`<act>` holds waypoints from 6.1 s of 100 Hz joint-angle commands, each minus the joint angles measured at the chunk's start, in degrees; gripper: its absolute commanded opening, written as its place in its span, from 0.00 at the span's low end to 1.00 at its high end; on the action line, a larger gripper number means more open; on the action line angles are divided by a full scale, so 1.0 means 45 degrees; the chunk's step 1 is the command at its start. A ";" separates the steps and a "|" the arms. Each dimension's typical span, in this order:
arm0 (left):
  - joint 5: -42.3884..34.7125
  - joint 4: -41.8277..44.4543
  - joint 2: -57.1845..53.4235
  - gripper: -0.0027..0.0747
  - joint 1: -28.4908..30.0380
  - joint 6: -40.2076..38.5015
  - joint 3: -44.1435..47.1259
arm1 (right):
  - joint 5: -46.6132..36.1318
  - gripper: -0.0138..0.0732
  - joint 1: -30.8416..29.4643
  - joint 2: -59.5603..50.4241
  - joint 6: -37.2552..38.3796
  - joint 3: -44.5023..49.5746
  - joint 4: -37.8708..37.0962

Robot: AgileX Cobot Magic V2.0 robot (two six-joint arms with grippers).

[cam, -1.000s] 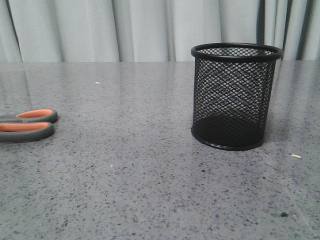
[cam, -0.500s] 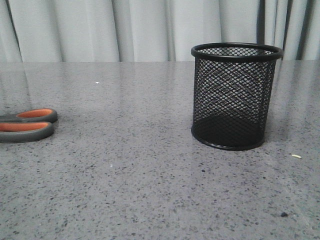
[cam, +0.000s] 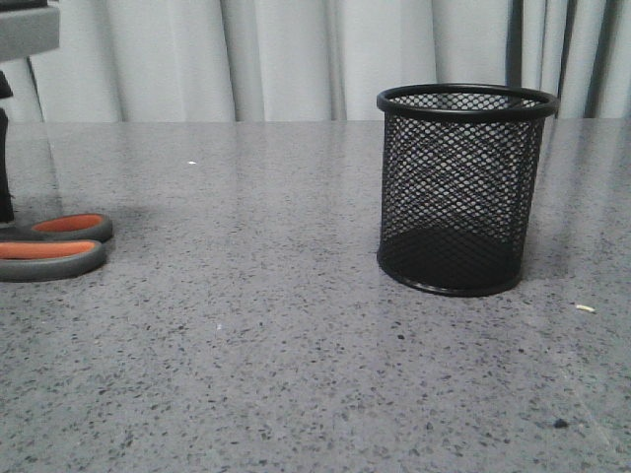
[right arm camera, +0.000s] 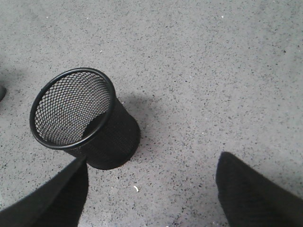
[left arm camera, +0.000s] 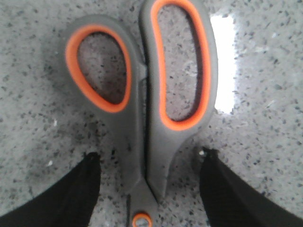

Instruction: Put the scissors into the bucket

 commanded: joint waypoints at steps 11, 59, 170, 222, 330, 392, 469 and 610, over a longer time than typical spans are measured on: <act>-0.0098 -0.0959 -0.0062 0.58 0.0033 0.0434 -0.0423 | -0.0641 0.74 -0.0035 0.0049 -0.0188 -0.0450 0.0201; 0.0790 -0.0853 0.0531 0.18 0.0033 0.0486 -0.0423 | -0.0617 0.74 -0.0035 0.0049 -0.0188 -0.0450 0.0201; 0.1189 -0.1113 -0.3569 0.01 -0.4624 -0.4608 -0.7025 | -0.1411 0.74 -0.0035 0.0049 -0.5415 -0.0450 1.1747; -0.1871 0.0358 -0.2662 0.01 -0.9376 -0.7566 -0.7109 | -0.0832 0.74 -0.0035 0.0049 -0.5620 -0.0450 1.2924; -0.2888 0.0603 -0.3643 0.65 -0.9132 -0.8377 -0.7159 | -0.1368 0.09 -0.0035 0.0049 -0.5658 -0.0921 0.9992; -0.2534 0.0710 -0.6560 0.62 -0.3002 -1.0092 -0.7159 | 0.4577 0.10 -0.0035 0.4183 -0.2088 -0.7005 0.2199; -0.2374 0.0180 -0.6509 0.62 -0.3002 -1.0173 -0.7159 | 0.3677 0.14 0.1363 0.7212 -0.2867 -0.7054 0.1482; -0.8945 -0.0195 -1.2132 0.01 -0.3002 -1.4271 0.2567 | -0.5287 0.09 0.0279 -0.2089 -0.2500 -0.0933 0.2487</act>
